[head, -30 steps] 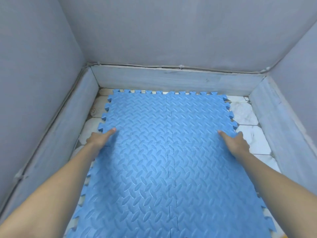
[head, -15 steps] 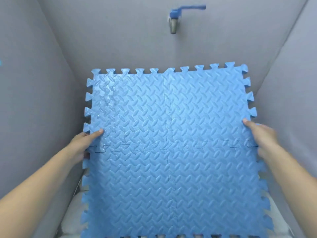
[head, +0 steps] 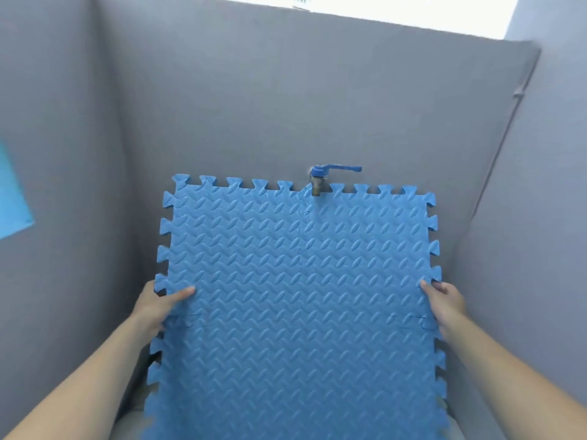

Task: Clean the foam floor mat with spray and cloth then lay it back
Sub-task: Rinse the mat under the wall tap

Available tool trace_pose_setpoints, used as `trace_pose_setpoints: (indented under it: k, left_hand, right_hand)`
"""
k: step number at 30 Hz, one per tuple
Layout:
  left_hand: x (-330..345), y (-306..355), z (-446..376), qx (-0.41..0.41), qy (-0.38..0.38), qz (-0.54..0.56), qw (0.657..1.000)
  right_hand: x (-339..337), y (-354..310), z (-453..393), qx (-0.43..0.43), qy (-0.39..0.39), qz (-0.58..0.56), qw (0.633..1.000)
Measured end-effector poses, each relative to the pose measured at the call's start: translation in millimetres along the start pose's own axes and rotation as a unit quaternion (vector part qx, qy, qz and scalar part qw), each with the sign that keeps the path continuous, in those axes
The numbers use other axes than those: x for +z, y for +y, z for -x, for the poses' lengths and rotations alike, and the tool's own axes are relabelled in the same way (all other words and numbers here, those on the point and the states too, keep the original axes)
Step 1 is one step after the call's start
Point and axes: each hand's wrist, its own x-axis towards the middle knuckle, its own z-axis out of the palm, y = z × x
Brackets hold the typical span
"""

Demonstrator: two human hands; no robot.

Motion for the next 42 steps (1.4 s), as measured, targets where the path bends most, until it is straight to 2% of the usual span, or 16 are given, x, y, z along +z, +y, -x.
trace_pose_setpoints:
  k: [4,6,8,9,12,14,17,20,25,27,34,42]
  left_hand:
    - [-2.5,-13.2,-20.0,-0.003,0.031,-0.001,1.0]
    - [8.3,-0.1,-0.8,-0.005,0.041,-0.008,0.999]
    - [14.8,2.0,3.8,-0.001,0.046,0.002,0.999]
    - [16.0,0.5,0.9,0.002,0.039,0.008,0.999]
    - [19.2,0.5,-7.7,0.014,0.028,0.013,0.999]
    - [22.8,4.3,-7.8,0.018,0.027,0.021,0.999]
    - [19.5,7.4,0.0,0.028,0.025,0.021,0.999]
    - [16.3,5.6,6.8,0.03,0.032,0.022,0.999]
    - [17.5,2.3,8.2,0.035,0.041,0.035,0.998]
    - [16.2,-1.4,3.9,0.034,0.049,0.033,0.998]
    - [17.3,-7.2,-7.3,0.035,0.053,0.012,0.998]
    - [19.4,-7.5,-2.3,0.033,0.052,0.008,0.998]
  right_hand:
    - [7.8,7.8,-9.7,0.002,-0.006,0.051,0.999]
    - [11.0,0.2,-14.5,0.012,0.027,0.111,0.993]
    - [19.2,-35.5,-1.7,-0.046,0.07,0.17,0.982]
    - [25.6,-60.9,11.7,-0.115,0.078,0.187,0.972]
    - [51.2,-133.0,37.4,-0.322,0.027,0.215,0.922]
    - [72.5,-175.3,47.9,-0.402,-0.02,0.261,0.877]
    - [104.9,-215.8,57.4,-0.431,-0.069,0.374,0.819]
    - [125.3,-214.9,57.8,-0.428,-0.042,0.445,0.785]
    - [133.2,-204.0,57.2,-0.44,-0.007,0.418,0.794]
    - [133.6,-204.0,57.4,-0.442,-0.009,0.427,0.789]
    - [133.8,-207.4,62.0,-0.419,-0.02,0.412,0.809]
    - [130.3,-202.9,74.1,-0.427,-0.013,0.397,0.813]
